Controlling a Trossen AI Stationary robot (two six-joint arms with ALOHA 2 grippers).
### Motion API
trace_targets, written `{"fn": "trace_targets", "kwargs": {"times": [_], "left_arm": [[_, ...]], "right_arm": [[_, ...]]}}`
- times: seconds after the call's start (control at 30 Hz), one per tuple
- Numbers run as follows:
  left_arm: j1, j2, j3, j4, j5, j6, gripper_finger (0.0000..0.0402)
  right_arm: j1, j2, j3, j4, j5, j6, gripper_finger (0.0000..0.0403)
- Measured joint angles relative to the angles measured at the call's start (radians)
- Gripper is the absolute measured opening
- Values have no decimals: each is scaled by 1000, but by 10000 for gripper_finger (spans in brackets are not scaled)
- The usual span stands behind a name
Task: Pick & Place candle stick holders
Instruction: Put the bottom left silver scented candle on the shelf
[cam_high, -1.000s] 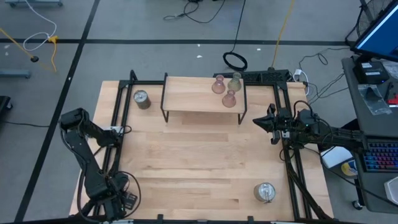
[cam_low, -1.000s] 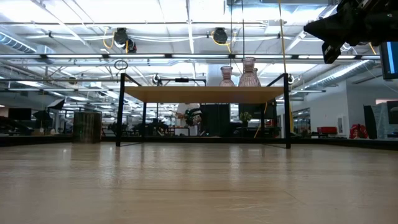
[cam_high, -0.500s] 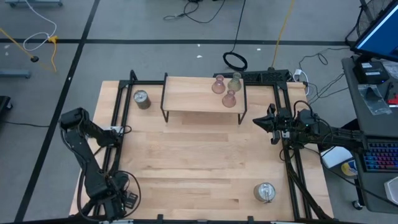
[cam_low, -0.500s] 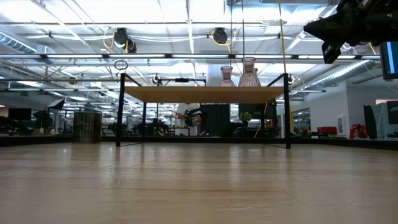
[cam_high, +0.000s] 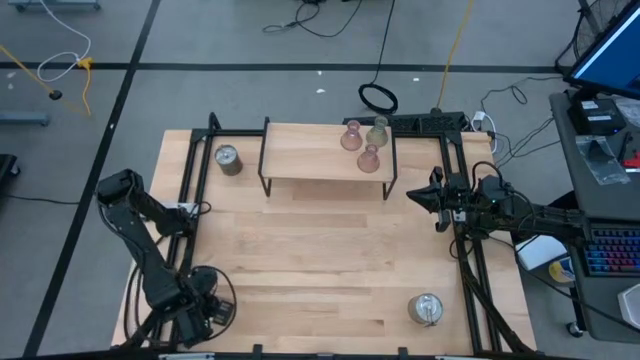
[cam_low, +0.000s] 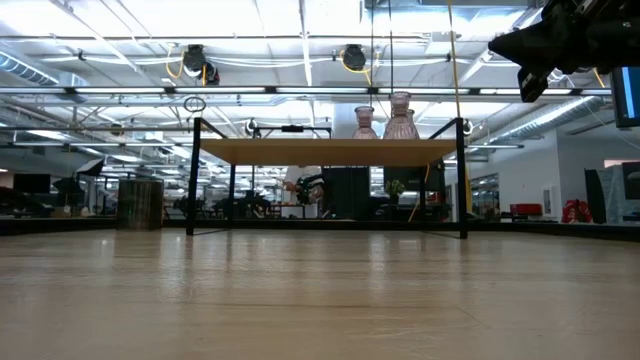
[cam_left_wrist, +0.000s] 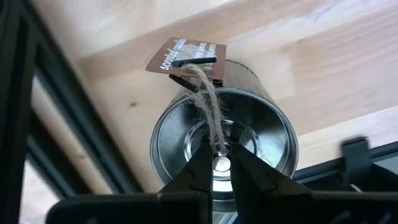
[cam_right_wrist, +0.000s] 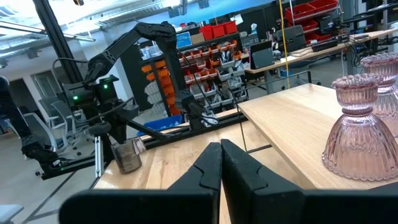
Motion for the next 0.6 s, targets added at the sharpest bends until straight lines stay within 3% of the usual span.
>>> {"fn": "trace_targets", "kwargs": {"times": [0.6], "left_arm": [[259, -2, 2, 9, -143, 421, 29]], "right_arm": [[0, 0, 0, 0, 0, 0, 0]]}}
